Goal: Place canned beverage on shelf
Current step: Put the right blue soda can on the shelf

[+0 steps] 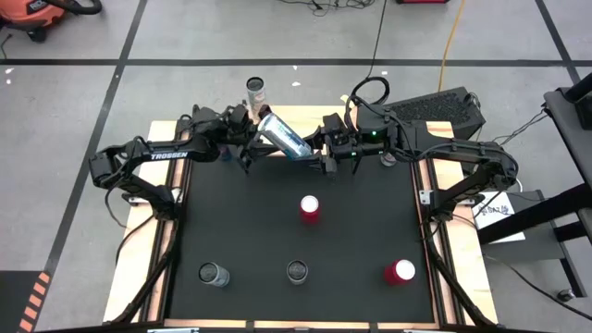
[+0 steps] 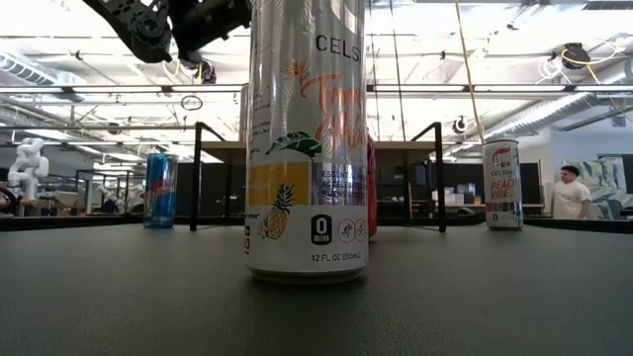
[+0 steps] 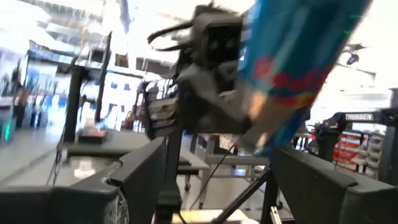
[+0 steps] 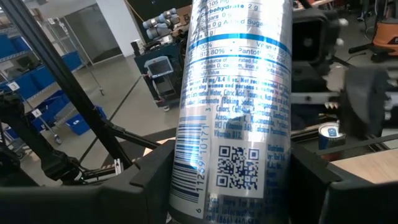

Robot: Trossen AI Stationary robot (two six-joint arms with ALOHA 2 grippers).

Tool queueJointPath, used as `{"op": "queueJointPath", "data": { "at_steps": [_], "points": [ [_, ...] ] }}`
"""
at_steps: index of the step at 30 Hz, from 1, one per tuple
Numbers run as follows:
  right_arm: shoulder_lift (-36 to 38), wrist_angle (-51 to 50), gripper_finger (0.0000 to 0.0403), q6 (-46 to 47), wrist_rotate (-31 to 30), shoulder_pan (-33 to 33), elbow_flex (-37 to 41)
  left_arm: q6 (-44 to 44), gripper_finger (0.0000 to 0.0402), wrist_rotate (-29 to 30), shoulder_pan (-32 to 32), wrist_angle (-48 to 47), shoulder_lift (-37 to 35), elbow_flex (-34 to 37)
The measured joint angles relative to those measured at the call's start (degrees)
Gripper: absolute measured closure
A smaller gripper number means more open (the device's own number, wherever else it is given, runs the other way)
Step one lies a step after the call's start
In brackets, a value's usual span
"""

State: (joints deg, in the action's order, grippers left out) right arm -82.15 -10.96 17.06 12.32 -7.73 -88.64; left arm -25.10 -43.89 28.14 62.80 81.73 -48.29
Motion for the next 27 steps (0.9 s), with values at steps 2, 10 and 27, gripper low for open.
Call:
{"op": "queueJointPath", "data": {
  "at_steps": [2, 10, 27],
  "points": [
    [0.0, 0.02, 0.0195, 0.0, 0.0, 0.0, 0.0, 0.17, 0.0102, -0.62, 0.0, 2.21, -0.04, -0.02],
    [0.0, 0.0, 0.0195, -0.22, 0.0, 0.0, 0.0, -0.02, 0.0019, -0.71, 0.0, 2.07, -0.04, -0.02],
    [0.0, -0.03, 0.0195, -0.4, 0.01, 0.01, 0.0, 0.05, 0.0022, 0.03, -0.2, 2.15, -0.02, -0.02]
  ]
}}
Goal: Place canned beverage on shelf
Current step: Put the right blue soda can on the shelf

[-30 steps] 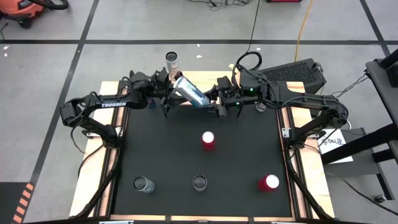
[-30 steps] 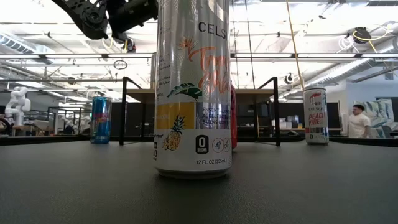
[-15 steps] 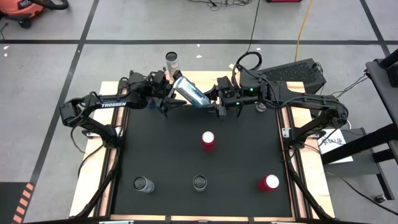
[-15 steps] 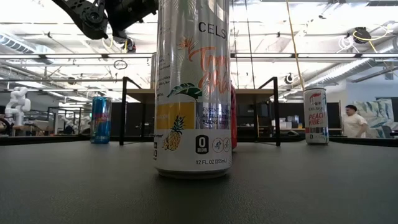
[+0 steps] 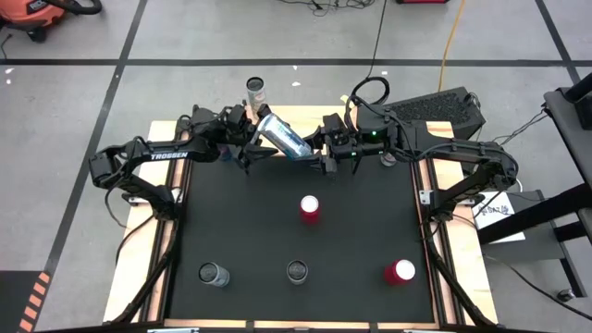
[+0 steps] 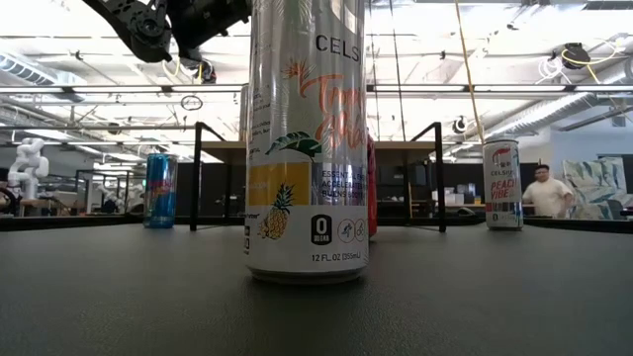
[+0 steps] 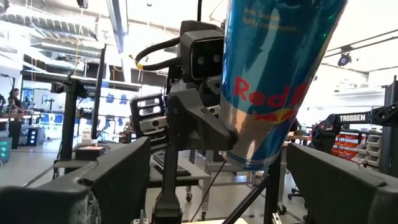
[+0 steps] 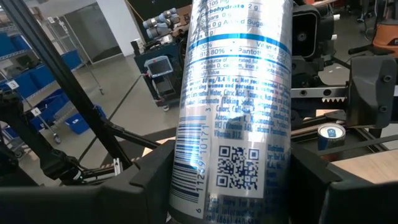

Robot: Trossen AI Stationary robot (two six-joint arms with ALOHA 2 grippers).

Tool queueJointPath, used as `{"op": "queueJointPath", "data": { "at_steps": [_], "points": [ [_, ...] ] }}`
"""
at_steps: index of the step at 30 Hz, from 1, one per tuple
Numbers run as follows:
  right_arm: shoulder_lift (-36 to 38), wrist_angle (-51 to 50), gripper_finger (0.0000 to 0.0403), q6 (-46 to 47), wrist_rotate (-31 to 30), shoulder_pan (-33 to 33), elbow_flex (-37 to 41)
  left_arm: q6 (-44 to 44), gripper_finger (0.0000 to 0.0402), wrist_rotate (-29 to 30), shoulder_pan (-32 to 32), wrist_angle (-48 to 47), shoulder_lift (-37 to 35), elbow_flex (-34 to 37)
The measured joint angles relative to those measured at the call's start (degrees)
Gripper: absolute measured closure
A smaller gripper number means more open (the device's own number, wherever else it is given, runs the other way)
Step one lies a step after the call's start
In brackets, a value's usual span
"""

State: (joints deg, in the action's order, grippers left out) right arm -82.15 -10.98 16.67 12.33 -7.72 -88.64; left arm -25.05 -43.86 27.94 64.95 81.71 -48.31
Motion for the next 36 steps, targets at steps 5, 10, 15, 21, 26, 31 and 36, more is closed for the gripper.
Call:
{"op": "queueJointPath", "data": {
  "at_steps": [5, 10, 15, 21, 26, 31, 36],
  "points": [
    [0.0, 0.0, 0.0195, 0.05, 0.0, 0.01, 0.0, 0.02, 0.0023, 0.2, 0.0, 0.01, 0.0, 0.0],
    [0.02, 0.0, 0.0195, 0.11, -0.01, 0.01, 0.0, -0.07, 0.0023, 0.87, 0.0, 0.04, 0.0, 0.0],
    [0.02, 0.0, 0.0195, 0.02, -0.01, 0.01, 0.0, 0.19, 0.0023, 1.15, 0.0, 0.16, 0.0, 0.0],
    [0.02, 0.0, 0.0195, 0.0, -0.01, 0.01, 0.01, -0.03, 0.0023, 1.25, 0.0, -1.93, 0.03, 0.0],
    [0.02, -0.02, 0.0195, -0.02, 0.04, 0.01, 0.02, 0.14, 0.0023, 0.8, 0.0, -3.43, 0.04, 0.0],
    [0.02, 0.0, 0.0195, 0.09, 1.7, 0.01, 0.02, 0.48, 0.0023, -2.93, 0.2, -0.06, 0.04, 0.0],
    [0.02, 0.27, 0.0195, 0.18, 2.96, 0.01, 0.02, 0.52, 0.0023, -5.88, 0.01, 6.46, 0.04, 0.0]
  ]
}}
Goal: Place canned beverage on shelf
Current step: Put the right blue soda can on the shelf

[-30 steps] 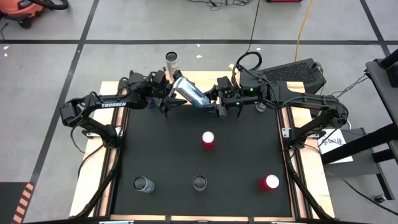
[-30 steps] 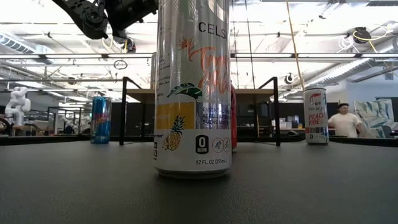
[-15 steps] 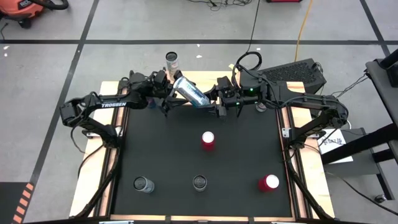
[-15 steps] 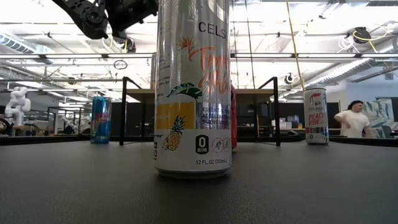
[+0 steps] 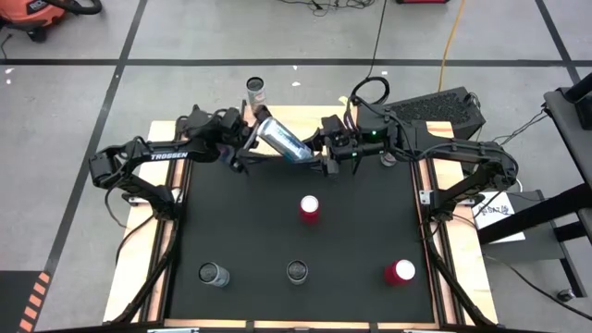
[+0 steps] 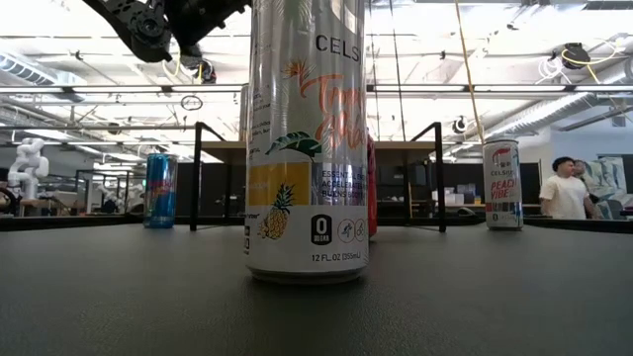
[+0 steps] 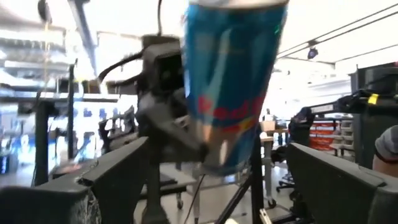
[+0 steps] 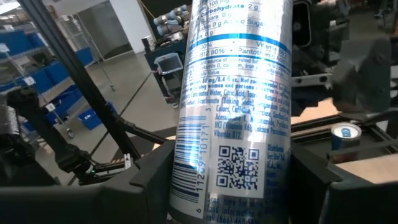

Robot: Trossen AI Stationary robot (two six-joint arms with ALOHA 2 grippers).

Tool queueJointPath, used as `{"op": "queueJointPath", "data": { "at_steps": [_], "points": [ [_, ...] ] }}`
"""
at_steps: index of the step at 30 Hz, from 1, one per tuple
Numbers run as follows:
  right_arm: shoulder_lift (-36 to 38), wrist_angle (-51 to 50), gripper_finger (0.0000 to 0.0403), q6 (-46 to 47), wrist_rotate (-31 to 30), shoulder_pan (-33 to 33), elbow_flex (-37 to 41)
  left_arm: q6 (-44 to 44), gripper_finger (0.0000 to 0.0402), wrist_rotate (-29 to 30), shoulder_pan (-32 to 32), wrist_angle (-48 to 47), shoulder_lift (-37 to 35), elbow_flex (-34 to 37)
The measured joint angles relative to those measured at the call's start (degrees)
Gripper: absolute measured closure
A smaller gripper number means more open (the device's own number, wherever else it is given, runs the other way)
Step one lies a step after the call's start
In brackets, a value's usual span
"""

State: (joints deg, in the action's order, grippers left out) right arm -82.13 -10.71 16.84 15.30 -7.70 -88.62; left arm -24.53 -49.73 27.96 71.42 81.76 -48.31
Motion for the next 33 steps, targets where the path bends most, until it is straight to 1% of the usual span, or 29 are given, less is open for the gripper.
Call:
{"op": "queueJointPath", "data": {
  "at_steps": [5, 7, 12, 19, 26, 33],
  "points": [
    [0.02, 2.32, 0.0195, 0.02, 0.15, 0.0, 0.02, 0.15, 0.0023, -0.03, -0.06, 0.59, -0.02, 0.0],
    [0.0, 2.7, 0.0195, 0.14, 0.15, 0.0, 0.02, 2.41, 0.0023, 0.26, -0.8, 0.95, -0.02, 0.0],
    [-0.22, 2.75, 0.0195, 0.48, 0.1, 0.42, 0.02, 4.11, 0.0023, 0.46, -2.64, 5.11, -0.02, -0.67],
    [-0.22, 3.94, 0.0195, 0.39, 0.15, 1.91, 0.02, 4.33, 0.0023, -0.5, -4.11, 4.76, -0.04, -3.18],
    [-0.32, 5.29, 0.0195, 0.04, 0.12, 3.08, 0.02, 4.44, 0.0023, -0.53, -4.1, 4.84, -0.04, -3.28],
    [-2.51, 6.16, 0.0195, 0.02, 0.07, 3.32, 0.0, 5.46, 0.0023, -0.97, -4.13, 4.94, -0.04, -3.28]
  ]
}}
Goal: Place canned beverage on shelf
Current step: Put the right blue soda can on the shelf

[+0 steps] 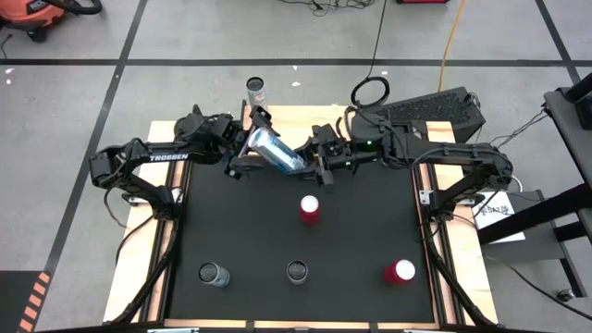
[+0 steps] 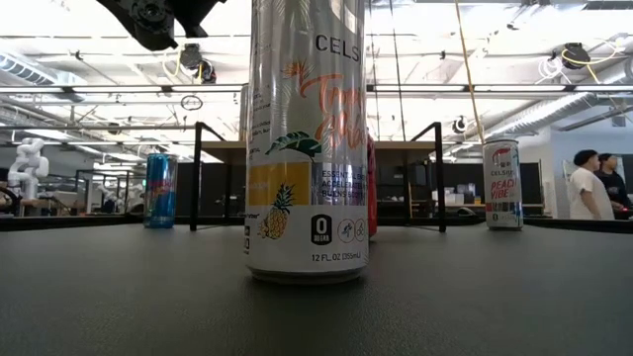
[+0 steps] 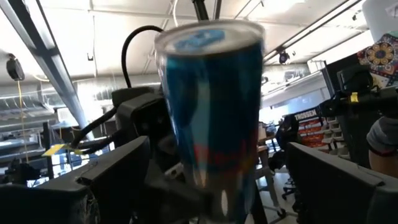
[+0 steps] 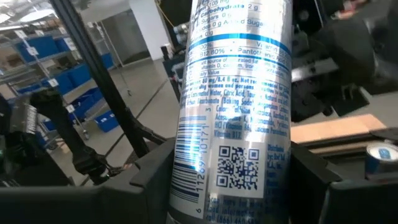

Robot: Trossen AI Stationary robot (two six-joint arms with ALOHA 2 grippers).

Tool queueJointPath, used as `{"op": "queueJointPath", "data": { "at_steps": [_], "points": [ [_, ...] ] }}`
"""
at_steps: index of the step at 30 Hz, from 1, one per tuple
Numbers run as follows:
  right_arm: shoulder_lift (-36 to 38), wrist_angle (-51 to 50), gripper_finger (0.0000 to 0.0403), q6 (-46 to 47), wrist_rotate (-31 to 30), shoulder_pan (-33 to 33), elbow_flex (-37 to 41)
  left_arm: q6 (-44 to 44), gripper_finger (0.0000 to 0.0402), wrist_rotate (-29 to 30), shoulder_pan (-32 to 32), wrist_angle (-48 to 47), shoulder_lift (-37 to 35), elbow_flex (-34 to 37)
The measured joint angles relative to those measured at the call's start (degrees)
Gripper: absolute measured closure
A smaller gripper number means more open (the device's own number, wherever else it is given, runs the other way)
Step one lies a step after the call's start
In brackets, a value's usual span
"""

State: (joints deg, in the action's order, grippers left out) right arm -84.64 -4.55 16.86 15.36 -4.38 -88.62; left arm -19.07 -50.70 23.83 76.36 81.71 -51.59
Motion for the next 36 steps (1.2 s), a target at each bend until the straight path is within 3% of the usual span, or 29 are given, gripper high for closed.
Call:
{"op": "queueJointPath", "data": {
  "at_steps": [10, 31, 36],
  "points": [
    [-1.57, 1.27, 0.0195, -0.85, 1.74, 0.01, 0.0, -0.03, 0.0023, -3.74, -0.66, 1.21, 0.0, 0.0],
    [-3.7, 4.31, 0.0195, -0.25, 2.99, 0.04, 0.0, -0.03, 0.0023, -5.1, -1.2, 4.36, 0.02, 0.0],
    [-4.98, 5.17, 0.0195, -0.41, 3.08, 0.04, 0.0, 0.02, 0.0046, -5.09, -1.15, 4.37, 0.02, 0.0]
  ]
}}
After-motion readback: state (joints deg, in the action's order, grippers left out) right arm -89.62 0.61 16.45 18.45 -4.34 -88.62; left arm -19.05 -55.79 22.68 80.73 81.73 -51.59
